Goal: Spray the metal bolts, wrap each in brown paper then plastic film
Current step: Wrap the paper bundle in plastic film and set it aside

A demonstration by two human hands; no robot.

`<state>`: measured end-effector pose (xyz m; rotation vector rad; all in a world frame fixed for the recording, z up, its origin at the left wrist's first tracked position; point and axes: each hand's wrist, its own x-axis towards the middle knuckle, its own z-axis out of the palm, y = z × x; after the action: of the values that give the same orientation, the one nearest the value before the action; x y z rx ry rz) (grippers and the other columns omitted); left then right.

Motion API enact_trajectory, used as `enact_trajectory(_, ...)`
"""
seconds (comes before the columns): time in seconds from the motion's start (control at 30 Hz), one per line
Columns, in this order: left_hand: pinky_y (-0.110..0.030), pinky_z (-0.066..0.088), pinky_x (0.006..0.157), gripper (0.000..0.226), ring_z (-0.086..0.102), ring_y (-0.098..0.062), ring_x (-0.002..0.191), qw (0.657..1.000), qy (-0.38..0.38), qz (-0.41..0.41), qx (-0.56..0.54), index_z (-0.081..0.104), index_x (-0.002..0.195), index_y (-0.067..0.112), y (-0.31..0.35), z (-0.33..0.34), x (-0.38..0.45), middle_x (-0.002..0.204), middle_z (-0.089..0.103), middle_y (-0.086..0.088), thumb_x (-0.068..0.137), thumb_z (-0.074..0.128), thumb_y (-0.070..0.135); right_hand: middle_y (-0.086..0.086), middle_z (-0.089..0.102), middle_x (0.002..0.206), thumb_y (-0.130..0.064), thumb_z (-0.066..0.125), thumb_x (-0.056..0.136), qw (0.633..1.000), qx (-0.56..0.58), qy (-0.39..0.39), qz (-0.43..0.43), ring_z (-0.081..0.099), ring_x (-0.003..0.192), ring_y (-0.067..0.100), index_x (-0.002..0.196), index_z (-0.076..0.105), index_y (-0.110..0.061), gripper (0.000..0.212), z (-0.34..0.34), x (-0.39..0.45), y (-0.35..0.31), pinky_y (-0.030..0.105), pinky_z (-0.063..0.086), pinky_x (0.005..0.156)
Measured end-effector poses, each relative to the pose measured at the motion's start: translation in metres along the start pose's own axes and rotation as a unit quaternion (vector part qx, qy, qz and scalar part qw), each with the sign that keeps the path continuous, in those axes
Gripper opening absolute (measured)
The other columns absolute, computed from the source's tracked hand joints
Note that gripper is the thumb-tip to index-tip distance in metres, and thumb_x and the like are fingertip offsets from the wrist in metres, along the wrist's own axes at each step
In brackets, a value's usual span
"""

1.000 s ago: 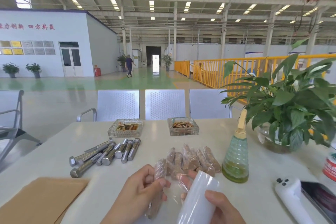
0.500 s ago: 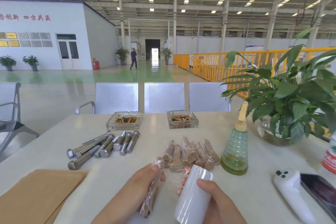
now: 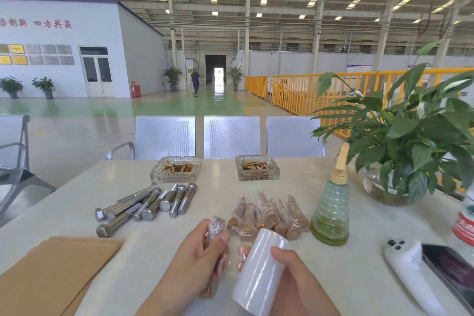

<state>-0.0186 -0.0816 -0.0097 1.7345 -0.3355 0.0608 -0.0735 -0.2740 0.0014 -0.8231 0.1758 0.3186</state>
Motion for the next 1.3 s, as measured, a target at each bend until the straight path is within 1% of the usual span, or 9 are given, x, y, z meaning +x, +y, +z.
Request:
enact_trajectory(0.17, -0.031, 0.05, 0.052, 0.032, 0.06, -0.024, 0.056, 0.982, -0.041, -0.122, -0.138, 0.069, 0.096, 0.002, -0.002, -0.004, 0.007, 0.083, 0.071, -0.019, 0.106, 0.045, 0.021, 0.028, 0.072, 0.096, -0.024, 0.074, 0.061, 0.999, -0.003, 0.021, -0.036, 0.071, 0.085, 0.042, 0.104, 0.075, 0.006, 0.053, -0.004, 0.005, -0.004, 0.051, 0.052, 0.081)
enact_trajectory(0.3, -0.033, 0.05, 0.076, 0.031, 0.07, -0.024, 0.08, 0.994, -0.078, -0.014, -0.075, 0.062, 0.101, 0.003, 0.006, -0.009, -0.009, 0.091, 0.073, -0.021, 0.096, 0.062, 0.034, 0.027, 0.072, 0.099, -0.03, 0.076, 0.059, 0.999, -0.017, -0.002, -0.045, 0.074, 0.078, 0.039, 0.093, 0.081, 0.003, 0.048, -0.01, 0.007, -0.003, 0.049, 0.053, 0.081)
enact_trajectory(0.43, -0.033, 0.051, 0.061, 0.021, 0.063, -0.032, 0.066, 0.995, -0.037, 0.031, -0.083, 0.056, 0.105, 0.003, 0.007, 0.005, -0.007, 0.083, 0.051, -0.038, 0.094, 0.071, 0.013, 0.025, 0.071, 0.097, -0.034, 0.076, 0.061, 0.999, -0.009, -0.026, -0.043, 0.074, 0.081, 0.039, 0.096, 0.08, 0.006, 0.053, -0.01, 0.009, 0.004, 0.046, 0.062, 0.07)
enact_trajectory(0.6, -0.032, 0.042, 0.068, 0.033, 0.054, -0.022, 0.072, 0.998, -0.027, 0.015, -0.063, 0.054, 0.112, 0.007, 0.009, 0.008, -0.008, 0.089, 0.068, -0.026, 0.095, 0.07, 0.03, 0.027, 0.07, 0.12, -0.04, 0.07, 0.066, 0.999, -0.007, -0.012, -0.029, 0.07, 0.108, 0.043, 0.126, 0.065, 0.004, 0.075, -0.002, 0.012, 0.01, 0.05, 0.055, 0.089)
enact_trajectory(0.73, -0.036, 0.042, 0.065, 0.025, 0.056, -0.025, 0.066, 0.993, -0.028, -0.076, -0.086, 0.063, 0.101, 0.003, 0.004, 0.008, 0.002, 0.085, 0.075, -0.01, 0.107, 0.046, 0.02, 0.026, 0.073, 0.106, -0.022, 0.092, 0.06, 0.998, 0.0, -0.034, -0.049, 0.075, 0.093, 0.041, 0.106, 0.078, 0.002, 0.054, -0.004, 0.011, 0.008, 0.047, 0.062, 0.072)
enact_trajectory(0.8, -0.033, 0.043, 0.064, 0.022, 0.056, -0.026, 0.07, 0.993, -0.057, -0.057, -0.088, 0.07, 0.1, 0.01, 0.003, 0.003, 0.002, 0.084, 0.071, -0.01, 0.097, 0.051, 0.02, 0.026, 0.07, 0.104, -0.02, 0.092, 0.057, 0.998, -0.001, -0.019, -0.062, 0.073, 0.094, 0.041, 0.114, 0.071, 0.003, 0.065, -0.007, 0.011, 0.006, 0.046, 0.062, 0.074)
enact_trajectory(0.9, -0.033, 0.051, 0.073, 0.028, 0.065, -0.027, 0.081, 0.989, -0.104, -0.009, -0.108, 0.069, 0.12, 0.021, 0.001, -0.003, -0.004, 0.094, 0.071, -0.023, 0.093, 0.065, 0.025, 0.025, 0.071, 0.098, -0.01, 0.089, 0.069, 0.997, -0.007, -0.013, -0.077, 0.073, 0.085, 0.039, 0.11, 0.074, 0.003, 0.046, -0.01, 0.008, 0.004, 0.046, 0.061, 0.074)
enact_trajectory(1.03, -0.021, 0.038, 0.046, 0.041, 0.045, -0.015, 0.054, 0.997, -0.032, -0.006, -0.072, 0.068, 0.122, 0.031, -0.003, -0.001, 0.001, 0.075, 0.064, -0.01, 0.083, 0.079, 0.022, 0.025, 0.071, 0.093, -0.02, 0.082, 0.065, 0.997, -0.006, 0.007, -0.075, 0.072, 0.077, 0.035, 0.108, 0.075, 0.002, 0.049, -0.013, 0.008, 0.004, 0.054, 0.054, 0.096)
enact_trajectory(1.3, -0.033, 0.046, 0.07, 0.015, 0.057, -0.019, 0.075, 0.998, -0.023, 0.023, -0.051, 0.062, 0.103, 0.0, 0.003, 0.006, -0.007, 0.085, 0.057, -0.014, 0.098, 0.065, 0.013, 0.027, 0.072, 0.108, -0.013, 0.088, 0.071, 0.998, 0.011, -0.063, -0.025, 0.074, 0.092, 0.039, 0.093, 0.082, -0.003, 0.025, -0.006, 0.004, 0.004, 0.046, 0.061, 0.075)
